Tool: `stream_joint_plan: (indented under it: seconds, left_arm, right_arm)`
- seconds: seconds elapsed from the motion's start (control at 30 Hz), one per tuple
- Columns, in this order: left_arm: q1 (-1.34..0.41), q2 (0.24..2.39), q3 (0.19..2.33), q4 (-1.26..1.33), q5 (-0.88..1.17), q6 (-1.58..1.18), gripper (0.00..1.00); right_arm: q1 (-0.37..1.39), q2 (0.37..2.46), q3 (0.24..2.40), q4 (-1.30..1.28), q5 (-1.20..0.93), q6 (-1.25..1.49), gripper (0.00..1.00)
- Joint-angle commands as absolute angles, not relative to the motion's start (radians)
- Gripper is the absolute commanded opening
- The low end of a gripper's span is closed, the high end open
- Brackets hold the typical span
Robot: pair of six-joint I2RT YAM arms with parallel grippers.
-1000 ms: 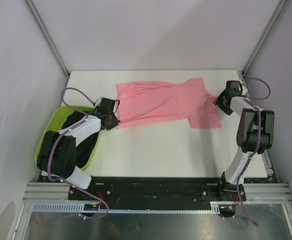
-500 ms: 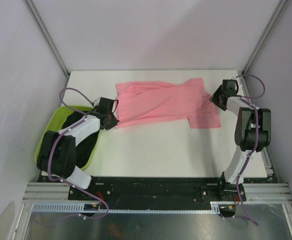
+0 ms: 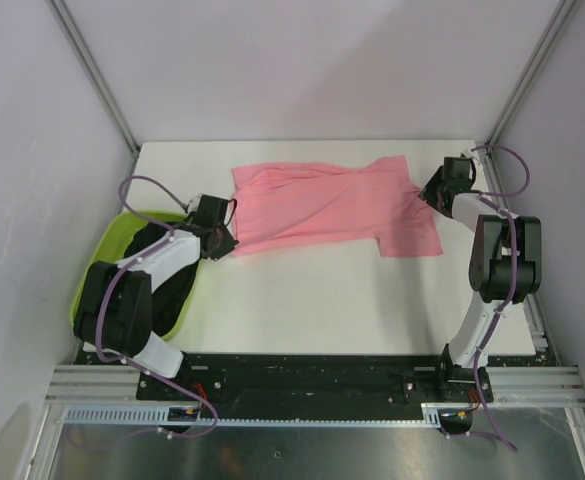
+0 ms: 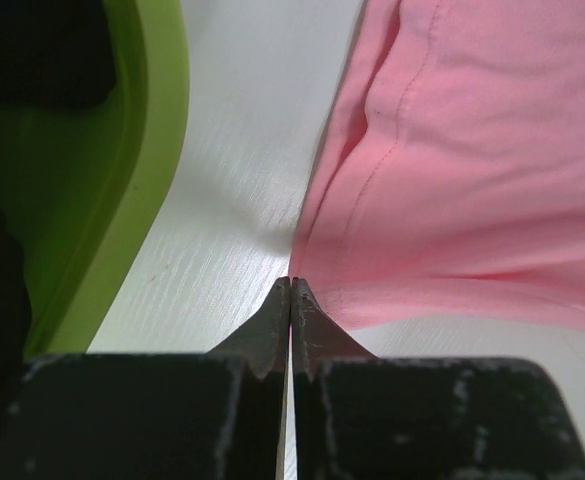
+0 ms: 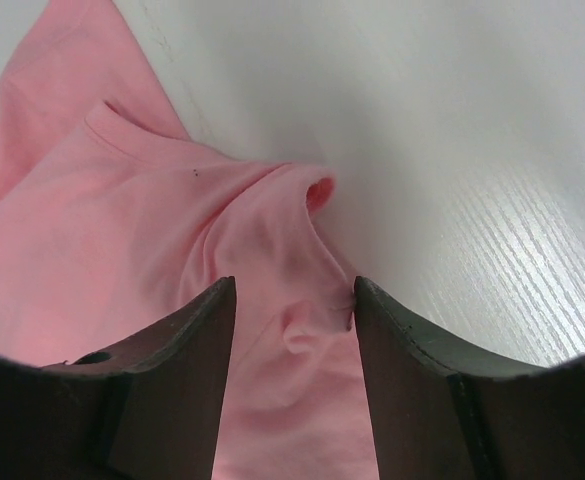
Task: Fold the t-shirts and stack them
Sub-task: Flatten out the tshirt
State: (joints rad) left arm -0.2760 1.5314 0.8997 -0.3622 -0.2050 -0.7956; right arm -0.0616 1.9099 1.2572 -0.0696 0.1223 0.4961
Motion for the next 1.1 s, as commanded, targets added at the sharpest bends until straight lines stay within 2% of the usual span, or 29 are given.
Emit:
stream_joint_plan:
  seconds: [0.0,0.2,0.47,0.57,0.73,0.9,1.07]
  left_arm:
    - [-0.265,1.533,0.918,-0.372,-0.216,-0.793,0.00]
    - [-0.265,1.536,0.920,-0.372,-0.213,-0.792,0.00]
    - [-0.265,1.538,0.929,-0.373,-0.213,-0.792,0.00]
    - [-0.266,1.541,0.936,-0.374,-0.212,-0.790,0.00]
    - [-0.265,1.540,0.956,-0.376,-0.215,-0.776,0.00]
    - [-0.267,1.499,1.016,-0.376,-0.230,-0.720,0.00]
    - [-0.267,1.399,1.094,-0.374,-0.259,-0.610,0.00]
  right_arm:
    - [-0.076,1.912,1.262,-0.023,0.123,0.496,0.54]
    - [-0.083,1.919,1.262,-0.027,0.113,0.495,0.44]
    - [-0.089,1.926,1.254,-0.016,0.086,0.498,0.27]
    - [-0.091,1.932,1.255,-0.012,0.073,0.499,0.23]
    - [-0.100,1.917,1.255,-0.030,0.068,0.504,0.02]
    - [-0.131,1.811,1.272,-0.141,0.084,0.546,0.00]
    - [-0.161,1.600,1.283,-0.276,0.119,0.573,0.00]
